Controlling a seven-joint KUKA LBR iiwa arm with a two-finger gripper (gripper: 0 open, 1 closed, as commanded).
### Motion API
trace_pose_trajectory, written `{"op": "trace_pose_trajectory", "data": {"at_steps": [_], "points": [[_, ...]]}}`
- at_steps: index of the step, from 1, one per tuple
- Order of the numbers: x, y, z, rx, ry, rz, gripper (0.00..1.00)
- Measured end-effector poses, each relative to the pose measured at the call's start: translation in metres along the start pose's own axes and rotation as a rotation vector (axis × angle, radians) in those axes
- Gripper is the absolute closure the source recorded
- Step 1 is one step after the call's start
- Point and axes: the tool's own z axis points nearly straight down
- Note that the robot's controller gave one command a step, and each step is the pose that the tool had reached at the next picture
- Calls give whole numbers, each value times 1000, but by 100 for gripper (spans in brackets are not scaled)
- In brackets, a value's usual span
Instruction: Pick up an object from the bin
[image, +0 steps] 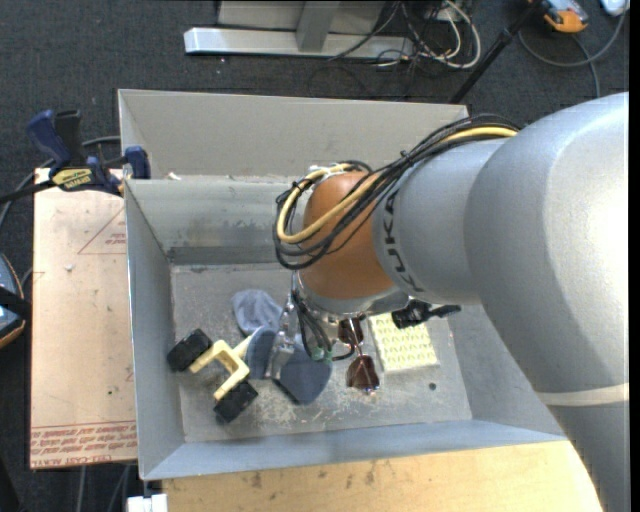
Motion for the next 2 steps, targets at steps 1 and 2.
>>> {"op": "trace_pose_trajectory", "data": {"at_steps": [1,2], "points": [[-1,0,-11,0,-3,-6,100],[0,-1,-20,2,1,0,100]]}}
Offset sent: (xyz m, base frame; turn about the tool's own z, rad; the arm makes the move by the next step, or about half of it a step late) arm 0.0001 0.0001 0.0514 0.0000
